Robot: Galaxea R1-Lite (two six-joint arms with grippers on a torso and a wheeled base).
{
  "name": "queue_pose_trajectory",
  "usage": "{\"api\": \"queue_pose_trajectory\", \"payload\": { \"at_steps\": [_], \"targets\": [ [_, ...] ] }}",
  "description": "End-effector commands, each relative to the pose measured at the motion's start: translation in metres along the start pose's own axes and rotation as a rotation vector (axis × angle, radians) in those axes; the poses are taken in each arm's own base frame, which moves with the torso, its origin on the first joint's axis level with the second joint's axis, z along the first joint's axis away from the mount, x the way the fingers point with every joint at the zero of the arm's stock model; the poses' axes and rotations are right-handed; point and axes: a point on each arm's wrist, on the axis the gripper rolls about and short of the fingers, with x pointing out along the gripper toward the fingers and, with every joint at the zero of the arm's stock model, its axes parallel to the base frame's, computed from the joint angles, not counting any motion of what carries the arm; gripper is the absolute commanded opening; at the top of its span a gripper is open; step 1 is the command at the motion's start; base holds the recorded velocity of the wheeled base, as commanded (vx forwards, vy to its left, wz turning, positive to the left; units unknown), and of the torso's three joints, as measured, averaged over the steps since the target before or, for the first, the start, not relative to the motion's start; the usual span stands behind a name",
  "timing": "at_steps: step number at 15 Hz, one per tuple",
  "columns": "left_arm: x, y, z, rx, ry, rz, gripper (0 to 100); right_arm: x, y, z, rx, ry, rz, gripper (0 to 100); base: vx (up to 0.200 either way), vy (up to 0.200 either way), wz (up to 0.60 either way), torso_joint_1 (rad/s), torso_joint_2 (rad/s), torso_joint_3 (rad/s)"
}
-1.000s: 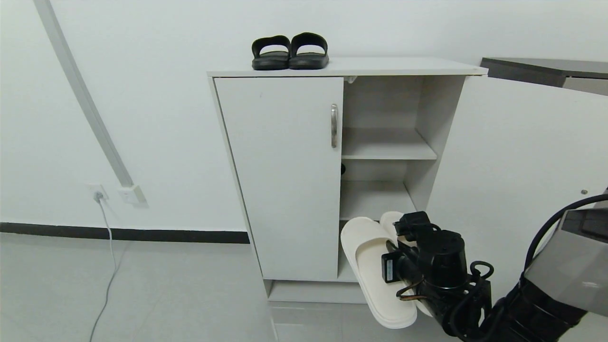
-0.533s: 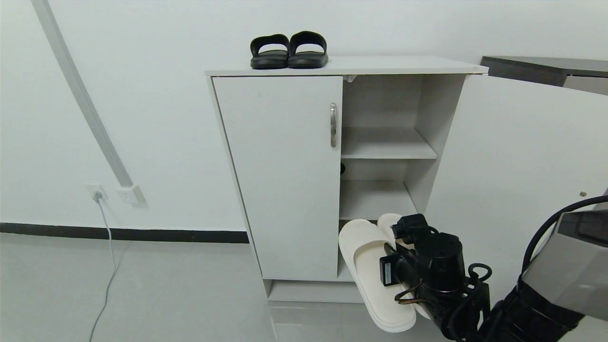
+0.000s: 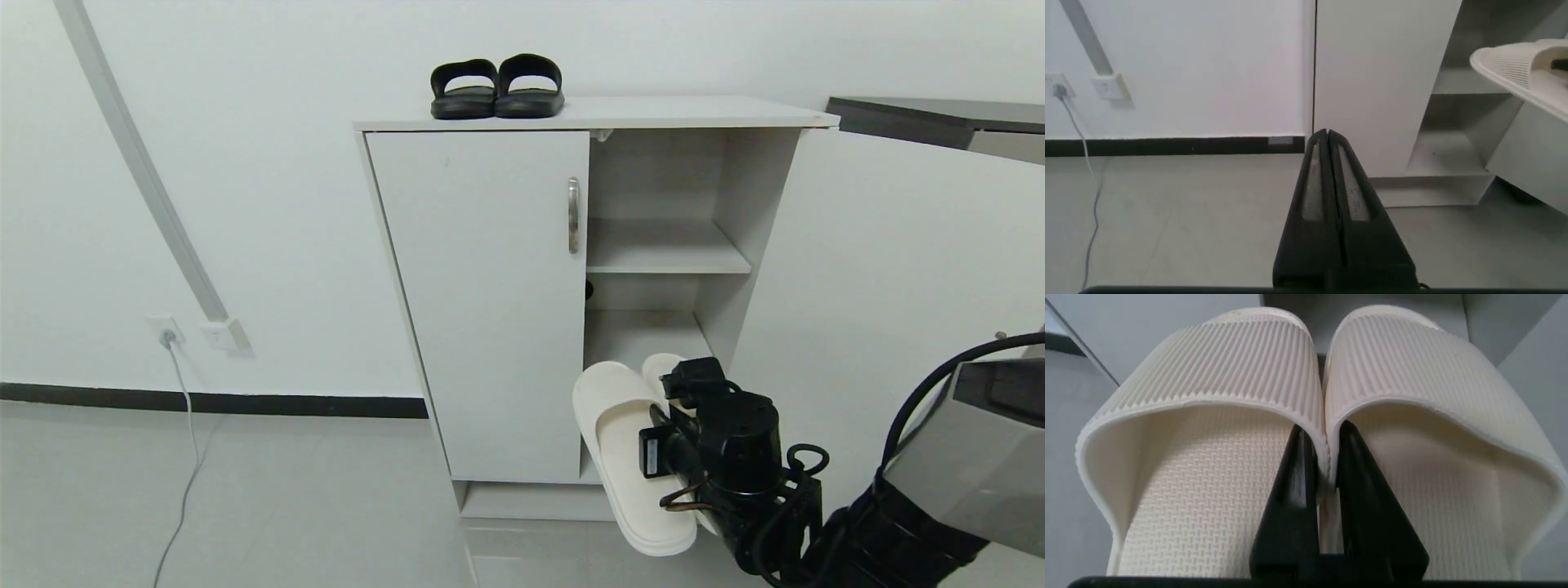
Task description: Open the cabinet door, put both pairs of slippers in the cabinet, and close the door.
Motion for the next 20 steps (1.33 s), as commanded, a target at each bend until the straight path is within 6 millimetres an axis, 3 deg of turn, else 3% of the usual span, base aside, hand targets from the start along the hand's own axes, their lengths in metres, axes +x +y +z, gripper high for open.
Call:
{"api": "queue_pose_trajectory", "payload": {
  "at_steps": [1,3,6,8,13,20],
  "targets": [
    [0.000,0.000,0.000,-0.003,0.000,0.001,0,0.017,0.014,0.002,0.008,-0.010,-0.041,0,0.000,0.000,0.00,0.000,0.00,0.000],
    [0.000,0.000,0.000,-0.003,0.000,0.001,0,0.038,0.027,0.010,0.054,-0.011,-0.139,0,0.000,0.000,0.00,0.000,0.00,0.000],
    [0.000,0.000,0.000,-0.001,0.000,0.001,0,0.045,0.026,0.012,0.091,0.011,-0.202,0,0.000,0.000,0.00,0.000,0.00,0.000],
    [0.000,0.000,0.000,-0.001,0.000,0.001,0,0.046,0.025,0.012,0.091,0.005,-0.223,0,0.000,0.000,0.00,0.000,0.00,0.000],
    [0.000,0.000,0.000,-0.003,0.000,0.001,0,0.048,0.025,0.005,0.080,0.018,-0.227,0,0.000,-0.200,0.00,0.000,0.00,0.004],
    [0.000,0.000,0.000,0.000,0.000,0.001,0,0.049,0.024,-0.001,0.069,0.032,-0.232,0,0.000,0.000,0.00,0.000,0.00,0.000]
  ]
}}
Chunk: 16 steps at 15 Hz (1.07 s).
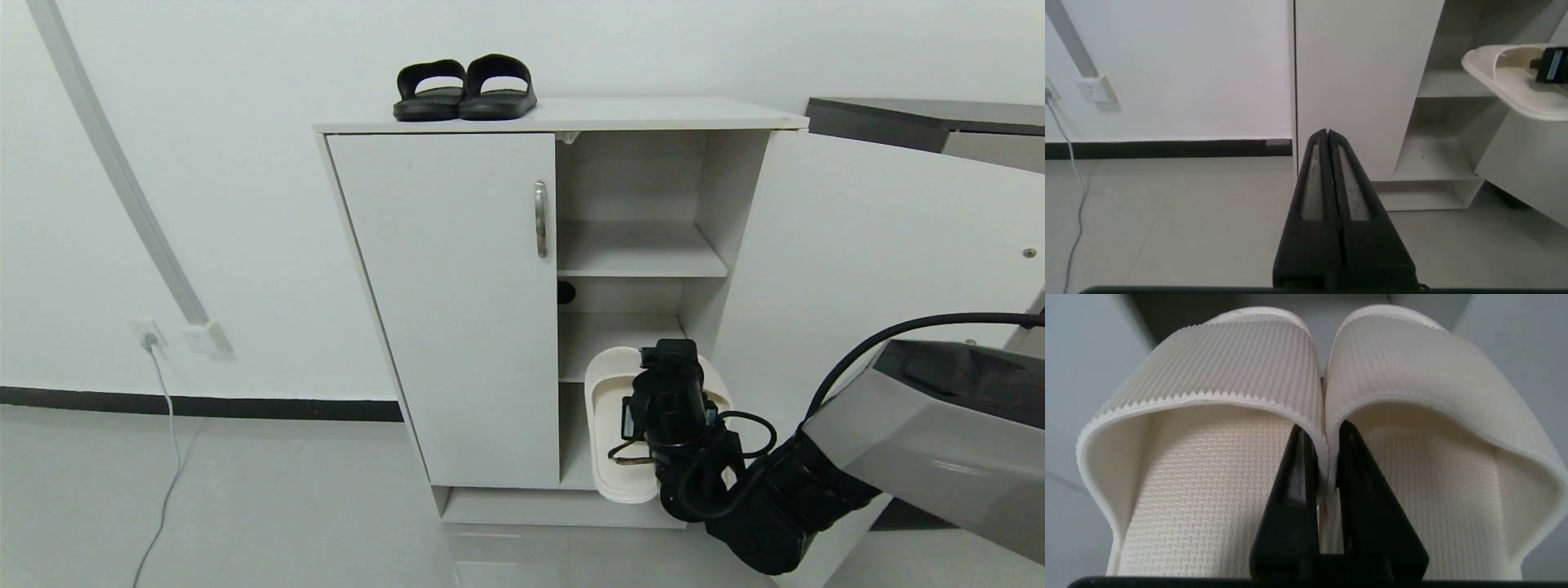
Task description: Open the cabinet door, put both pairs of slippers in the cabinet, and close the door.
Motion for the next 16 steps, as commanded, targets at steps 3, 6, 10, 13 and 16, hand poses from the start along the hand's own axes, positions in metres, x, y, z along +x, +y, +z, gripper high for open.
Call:
{"api": "queue_pose_trajectory", "payload": {
  "at_steps": [3,6,10,13,16],
  "targets": [
    [0.000,0.000,0.000,0.001,0.003,-0.001,0,0.002,-0.002,-0.007,-0.012,0.016,-0.005,0,0.000,0.000,0.00,0.000,0.00,0.000],
    [0.000,0.000,0.000,-0.001,0.003,-0.001,0,0.005,-0.002,-0.019,-0.021,0.021,0.002,0,0.000,0.000,0.00,0.000,0.00,0.000],
    [0.000,0.000,0.000,-0.001,0.003,-0.001,0,0.010,-0.003,-0.026,-0.026,0.025,-0.004,0,0.000,0.000,0.00,0.000,0.00,0.000],
    [0.000,0.000,0.000,-0.001,0.003,-0.001,0,0.011,-0.003,-0.028,-0.030,0.030,-0.003,0,0.000,0.000,0.00,-0.001,0.00,-0.024],
    [0.000,0.000,0.000,-0.001,0.002,-0.001,0,0.014,-0.004,-0.030,-0.032,0.036,-0.003,0,0.000,0.000,0.00,-0.001,0.00,-0.152]
  ]
}}
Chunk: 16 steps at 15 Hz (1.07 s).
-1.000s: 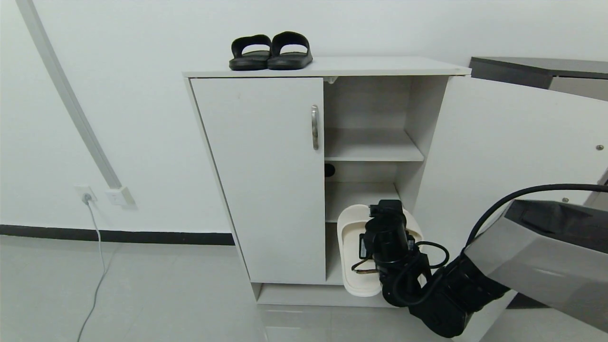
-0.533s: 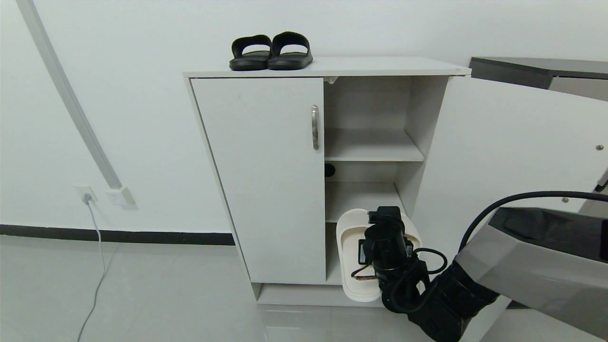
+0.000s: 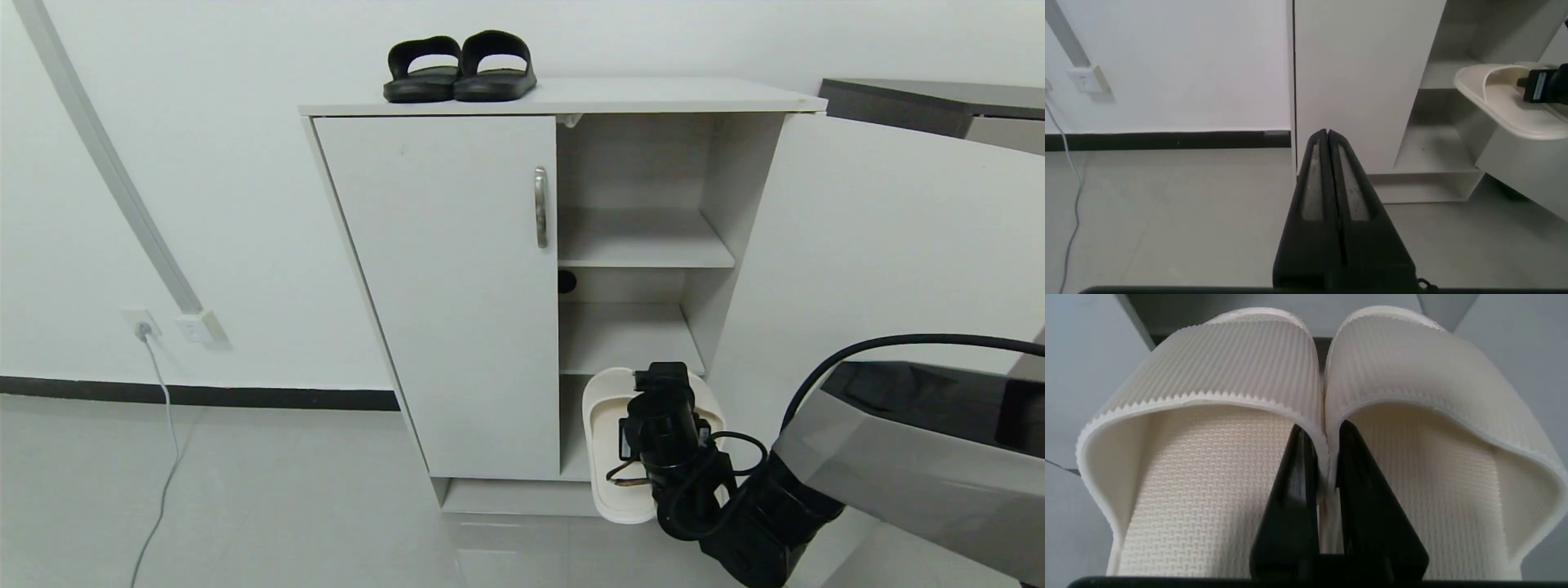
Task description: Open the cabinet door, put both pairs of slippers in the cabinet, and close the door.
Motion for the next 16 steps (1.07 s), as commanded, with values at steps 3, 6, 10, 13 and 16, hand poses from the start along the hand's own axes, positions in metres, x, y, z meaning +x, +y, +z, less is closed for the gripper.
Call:
{"api": "queue_pose_trajectory", "payload": {
  "at_steps": [3,6,10,13,16],
  "targets": [
    [0.000,0.000,0.000,-0.001,0.002,0.000,0,0.005,-0.002,-0.004,-0.002,0.006,-0.007,0,0.000,0.000,0.00,0.005,0.00,-0.185],
    [0.000,0.000,0.000,-0.001,0.002,0.002,0,0.008,-0.002,-0.010,-0.005,0.010,-0.007,0,0.000,0.000,0.00,0.006,0.00,-0.168],
    [0.000,0.000,0.000,-0.001,0.002,0.003,0,0.022,-0.002,-0.023,-0.008,-0.096,0.016,0,0.000,0.000,0.00,-0.001,0.00,-0.019],
    [0.000,0.000,0.000,-0.001,0.002,0.003,0,0.022,-0.007,-0.022,-0.024,-0.173,0.058,0,0.000,0.000,0.00,0.000,0.00,0.000],
    [0.000,0.000,0.000,-0.001,0.002,0.003,0,0.023,-0.007,-0.023,-0.026,-0.170,0.056,0,0.000,0.000,0.00,0.000,0.00,0.000]
  ]
}}
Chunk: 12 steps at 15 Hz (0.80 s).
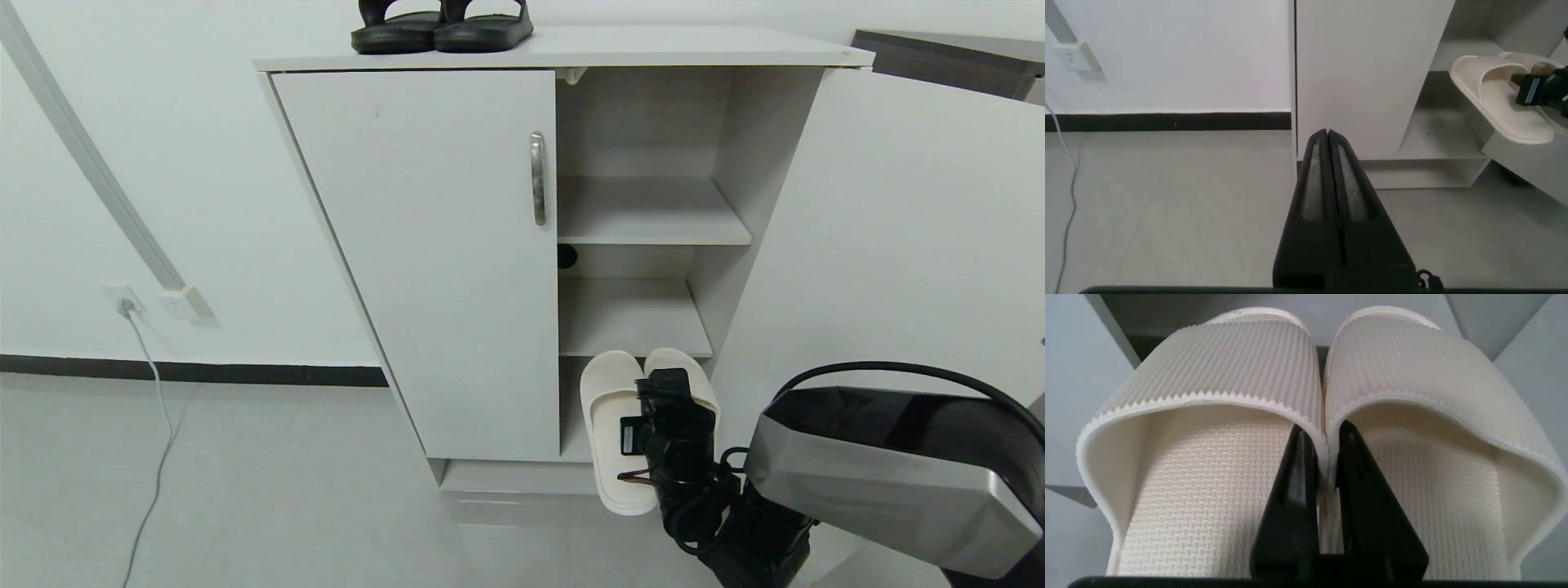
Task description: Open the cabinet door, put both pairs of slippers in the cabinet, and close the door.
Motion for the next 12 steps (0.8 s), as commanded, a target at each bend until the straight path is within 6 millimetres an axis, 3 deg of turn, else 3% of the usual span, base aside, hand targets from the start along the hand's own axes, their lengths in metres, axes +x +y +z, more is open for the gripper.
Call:
{"api": "queue_pose_trajectory", "payload": {
  "at_steps": [1,6,12],
  "targets": [
    [0.0001,0.0000,-0.0001,0.000,0.002,0.000,0,0.0011,-0.0007,-0.0041,-0.006,0.008,-0.003,0,0.000,0.000,0.00,0.000,0.00,0.000],
    [0.0001,0.0000,-0.0001,0.000,0.002,0.000,0,0.0021,-0.0014,-0.0013,0.001,-0.001,-0.007,0,0.000,0.000,0.00,0.000,0.00,0.000],
    [0.0000,0.0000,0.0004,0.000,0.000,0.000,0,0.0026,-0.0017,-0.0011,0.001,-0.001,-0.008,0,0.200,0.000,0.00,0.004,0.00,0.001]
  ]
}}
